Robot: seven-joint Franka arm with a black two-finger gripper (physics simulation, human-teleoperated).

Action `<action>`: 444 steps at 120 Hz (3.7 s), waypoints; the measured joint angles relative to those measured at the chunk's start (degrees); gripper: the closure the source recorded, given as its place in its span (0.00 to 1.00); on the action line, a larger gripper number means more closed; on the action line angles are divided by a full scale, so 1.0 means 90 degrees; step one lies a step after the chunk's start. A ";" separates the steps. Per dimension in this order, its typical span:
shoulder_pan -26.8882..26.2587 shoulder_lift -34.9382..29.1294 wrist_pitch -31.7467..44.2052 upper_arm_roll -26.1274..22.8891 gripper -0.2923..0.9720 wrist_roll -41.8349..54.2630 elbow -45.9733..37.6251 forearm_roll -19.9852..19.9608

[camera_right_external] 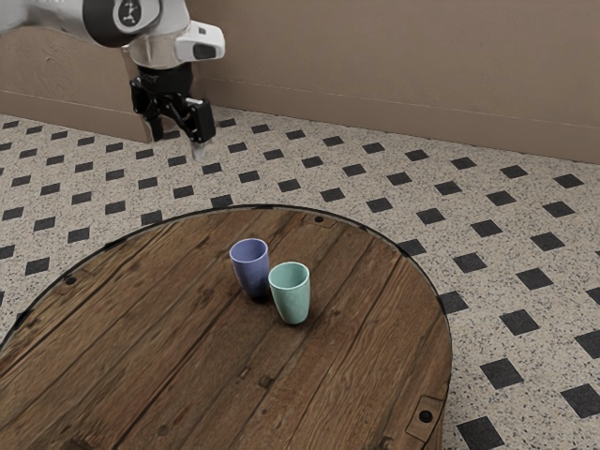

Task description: Place the left cup onto the right cup

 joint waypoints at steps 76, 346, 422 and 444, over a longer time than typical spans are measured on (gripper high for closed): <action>0.0052 0.0040 0.0914 -0.0146 0.23 0.0150 -0.0978 0.0042; 0.0147 0.1672 0.2665 -0.0601 0.26 0.0123 -0.1041 0.0017; 0.0201 0.1646 0.3016 -0.0306 0.26 -0.0085 -0.1310 0.0011; 0.0214 0.1690 0.3048 -0.0282 0.27 -0.0084 -0.1316 0.0013</action>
